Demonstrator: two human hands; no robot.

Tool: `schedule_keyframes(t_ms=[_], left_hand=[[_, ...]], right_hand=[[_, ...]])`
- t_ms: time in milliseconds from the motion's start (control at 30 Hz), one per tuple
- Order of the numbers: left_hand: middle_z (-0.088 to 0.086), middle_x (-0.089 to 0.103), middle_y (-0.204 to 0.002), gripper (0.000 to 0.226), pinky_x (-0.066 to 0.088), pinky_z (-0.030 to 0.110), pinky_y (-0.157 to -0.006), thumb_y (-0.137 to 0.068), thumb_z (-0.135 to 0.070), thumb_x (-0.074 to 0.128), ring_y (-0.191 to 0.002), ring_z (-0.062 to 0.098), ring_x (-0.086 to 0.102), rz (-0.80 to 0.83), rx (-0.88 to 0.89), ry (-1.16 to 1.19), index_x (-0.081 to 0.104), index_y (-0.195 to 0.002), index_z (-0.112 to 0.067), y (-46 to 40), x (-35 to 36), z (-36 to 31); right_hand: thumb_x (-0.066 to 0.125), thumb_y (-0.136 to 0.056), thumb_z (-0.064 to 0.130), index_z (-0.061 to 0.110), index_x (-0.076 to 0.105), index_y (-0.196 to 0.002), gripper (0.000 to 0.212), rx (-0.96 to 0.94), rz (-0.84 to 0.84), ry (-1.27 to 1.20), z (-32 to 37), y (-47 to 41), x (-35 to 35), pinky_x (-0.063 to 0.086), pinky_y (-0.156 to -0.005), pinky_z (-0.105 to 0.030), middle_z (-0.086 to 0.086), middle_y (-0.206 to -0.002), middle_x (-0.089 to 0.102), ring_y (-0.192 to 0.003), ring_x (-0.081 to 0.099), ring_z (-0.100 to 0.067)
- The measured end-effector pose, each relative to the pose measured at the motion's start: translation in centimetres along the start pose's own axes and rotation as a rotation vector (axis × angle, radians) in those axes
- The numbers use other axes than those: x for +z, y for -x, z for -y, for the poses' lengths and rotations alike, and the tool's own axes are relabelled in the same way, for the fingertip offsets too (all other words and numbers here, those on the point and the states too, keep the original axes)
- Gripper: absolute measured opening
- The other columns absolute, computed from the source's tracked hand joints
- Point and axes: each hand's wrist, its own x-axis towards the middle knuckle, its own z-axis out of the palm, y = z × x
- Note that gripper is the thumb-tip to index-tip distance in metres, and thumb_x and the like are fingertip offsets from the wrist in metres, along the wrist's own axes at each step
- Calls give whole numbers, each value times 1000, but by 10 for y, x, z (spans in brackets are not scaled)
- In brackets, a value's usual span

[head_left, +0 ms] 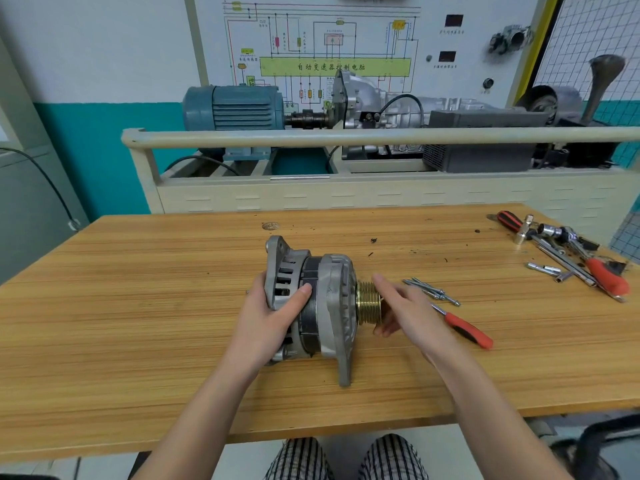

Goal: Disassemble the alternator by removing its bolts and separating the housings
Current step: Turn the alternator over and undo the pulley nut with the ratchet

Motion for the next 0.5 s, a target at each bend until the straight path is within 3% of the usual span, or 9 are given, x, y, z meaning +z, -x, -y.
schedule_keyframes(t_ms=[67,133,200,267,333,400,433,500], left_hand=[[-10,71,-100,58,59,27,-76,-69,-50,68,-88,2,69,4,-5,5,51,-120,-28,0,0,1],[-10,70,-102,56,58,24,-74,-76,-44,69,-88,2,69,3,-5,0,50,-125,-25,-1,0,2],[-10,69,-104,53,58,24,-74,-80,-40,69,-88,2,69,-6,-7,-2,48,-127,-25,-1,0,2],[-8,69,-104,53,59,28,-77,-81,-39,69,-90,5,69,-13,-12,-1,49,-128,-24,-1,1,1],[-6,69,-106,55,58,35,-82,-81,-39,69,-94,9,69,-20,-14,4,49,-129,-22,-1,1,2],[-5,69,-108,58,57,40,-86,-80,-40,69,-97,12,68,-26,-10,7,48,-131,-21,-1,2,2],[-5,69,-108,59,57,40,-86,-80,-40,69,-98,13,68,-31,-7,6,48,-132,-21,0,3,2],[-7,69,-107,59,57,39,-85,-80,-41,70,-96,10,68,-51,4,7,48,-131,-22,0,3,4]], right_hand=[[60,-90,28,16,61,-121,33,-86,41,-38,-6,4,-5,53,-71,-18,0,-100,69,-89,67,-11],[70,-81,-1,19,58,-124,50,-212,109,-157,-13,7,-19,49,-94,-26,2,-122,64,-115,60,-13],[73,-71,-2,19,52,-131,67,-251,212,-288,-12,9,-31,44,-104,-30,7,-137,56,-127,51,-8],[75,-75,35,24,50,-135,66,-148,181,-197,-3,8,-27,46,-101,-30,11,-133,58,-122,55,-8],[52,-85,66,22,52,-131,64,9,81,43,7,3,-13,56,-81,-28,3,-105,68,-93,70,-12],[39,-93,58,20,52,-130,55,65,-7,129,8,0,0,56,-56,-24,-5,-85,70,-62,70,-13],[43,-95,50,22,56,-122,41,28,-18,99,4,1,4,55,-54,-24,-8,-89,71,-59,69,-12],[57,-95,26,30,59,-107,13,-80,22,12,-1,5,-1,56,-66,-21,-9,-110,68,-76,68,-4]])
